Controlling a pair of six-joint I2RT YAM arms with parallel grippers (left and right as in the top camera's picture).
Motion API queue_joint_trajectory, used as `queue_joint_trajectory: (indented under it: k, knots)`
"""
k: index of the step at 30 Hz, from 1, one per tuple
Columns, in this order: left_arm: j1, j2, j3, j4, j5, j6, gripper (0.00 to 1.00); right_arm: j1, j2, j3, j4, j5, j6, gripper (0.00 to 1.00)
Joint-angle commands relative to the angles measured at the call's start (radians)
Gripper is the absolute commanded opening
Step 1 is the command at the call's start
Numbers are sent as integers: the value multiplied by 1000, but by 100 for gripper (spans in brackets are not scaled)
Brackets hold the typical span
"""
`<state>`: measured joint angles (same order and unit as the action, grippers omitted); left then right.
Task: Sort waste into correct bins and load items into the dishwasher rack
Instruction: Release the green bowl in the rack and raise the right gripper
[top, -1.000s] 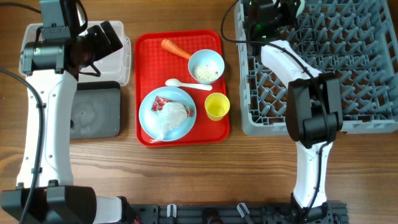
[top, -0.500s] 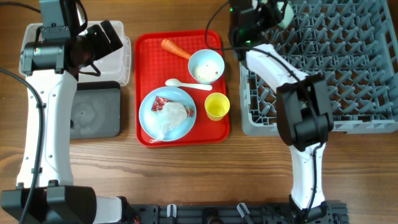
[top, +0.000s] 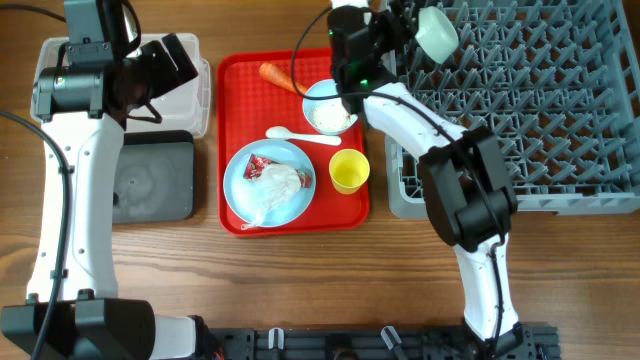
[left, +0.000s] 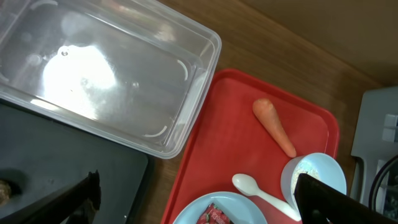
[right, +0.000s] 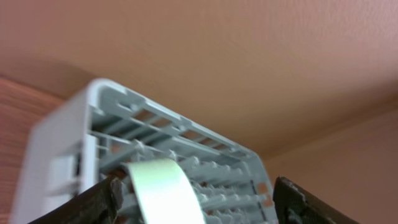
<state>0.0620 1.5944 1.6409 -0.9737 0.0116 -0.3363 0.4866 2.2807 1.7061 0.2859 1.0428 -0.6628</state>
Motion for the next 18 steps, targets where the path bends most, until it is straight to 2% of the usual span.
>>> queue_joint_trajectory:
  k: [1, 5, 8, 10, 11, 14, 18]
  knots:
    - [3, 9, -1, -14, -13, -9, 100, 3, -144, 2, -5, -73, 161, 87]
    - [-6, 10, -1, -23, 67, -8, 100, -4, -286, 2, -132, -203, 286, 95]
    - [-36, 19, -1, -23, 163, 9, 100, -6, -398, 2, -357, -360, 384, 100]
    - [-76, 34, -1, -27, 222, 74, 98, -11, -472, 2, -529, -396, 580, 100]
    - [-109, 48, -1, -35, 227, 100, 98, -19, -513, 2, -641, -450, 684, 100]
    - [-193, 98, -1, -58, 222, 172, 97, -53, -608, 2, -889, -707, 787, 100]
    - [-262, 179, -1, -50, 181, 188, 97, -113, -685, 2, -1092, -901, 900, 100]
